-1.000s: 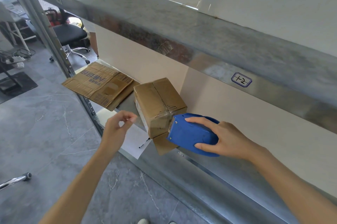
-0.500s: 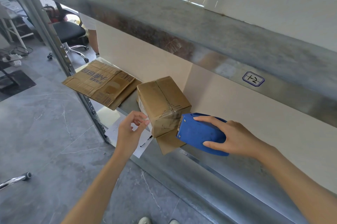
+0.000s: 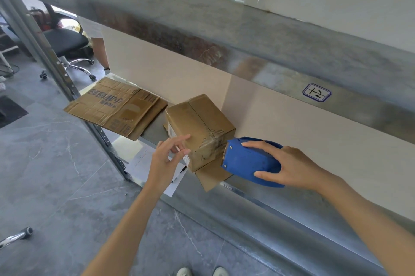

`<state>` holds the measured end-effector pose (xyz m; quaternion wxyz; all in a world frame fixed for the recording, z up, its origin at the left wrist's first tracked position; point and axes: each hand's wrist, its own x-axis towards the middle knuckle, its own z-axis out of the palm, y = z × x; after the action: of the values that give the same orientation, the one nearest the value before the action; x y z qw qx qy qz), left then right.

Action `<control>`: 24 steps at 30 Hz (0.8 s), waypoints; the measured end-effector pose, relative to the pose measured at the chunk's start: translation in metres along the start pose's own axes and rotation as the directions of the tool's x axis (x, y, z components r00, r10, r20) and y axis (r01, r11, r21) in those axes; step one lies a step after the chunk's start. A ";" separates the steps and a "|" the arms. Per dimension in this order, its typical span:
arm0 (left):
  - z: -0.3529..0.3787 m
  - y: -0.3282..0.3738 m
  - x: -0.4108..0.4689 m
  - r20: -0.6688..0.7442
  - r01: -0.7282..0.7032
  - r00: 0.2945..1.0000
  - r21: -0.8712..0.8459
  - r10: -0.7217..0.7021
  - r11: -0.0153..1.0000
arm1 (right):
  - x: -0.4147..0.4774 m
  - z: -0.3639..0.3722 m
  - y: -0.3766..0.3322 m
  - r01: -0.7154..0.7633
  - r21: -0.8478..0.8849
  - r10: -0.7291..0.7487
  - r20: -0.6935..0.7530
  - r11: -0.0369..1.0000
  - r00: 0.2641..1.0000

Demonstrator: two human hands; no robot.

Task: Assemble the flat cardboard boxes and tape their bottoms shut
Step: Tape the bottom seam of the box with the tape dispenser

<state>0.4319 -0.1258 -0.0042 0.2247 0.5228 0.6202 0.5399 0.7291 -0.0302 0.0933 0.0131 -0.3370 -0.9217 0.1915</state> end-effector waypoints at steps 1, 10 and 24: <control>0.001 0.000 0.001 -0.001 -0.008 1.000 0.017 0.008 1.000 | 0.000 0.000 0.000 -0.013 -0.003 0.013 0.001 1.000 1.000; -0.001 -0.023 0.024 0.005 -0.166 0.986 0.202 0.169 0.965 | -0.002 -0.003 0.003 -0.078 -0.048 0.078 -0.002 0.996 0.997; -0.014 -0.018 0.049 0.281 -0.254 0.934 0.088 0.221 0.963 | 0.004 -0.003 0.008 -0.123 -0.072 0.125 0.023 0.990 0.992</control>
<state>0.3959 -0.0861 -0.0019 0.2068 0.6751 0.5483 0.4481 0.7317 -0.0214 0.0927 -0.0233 -0.3914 -0.9052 0.1641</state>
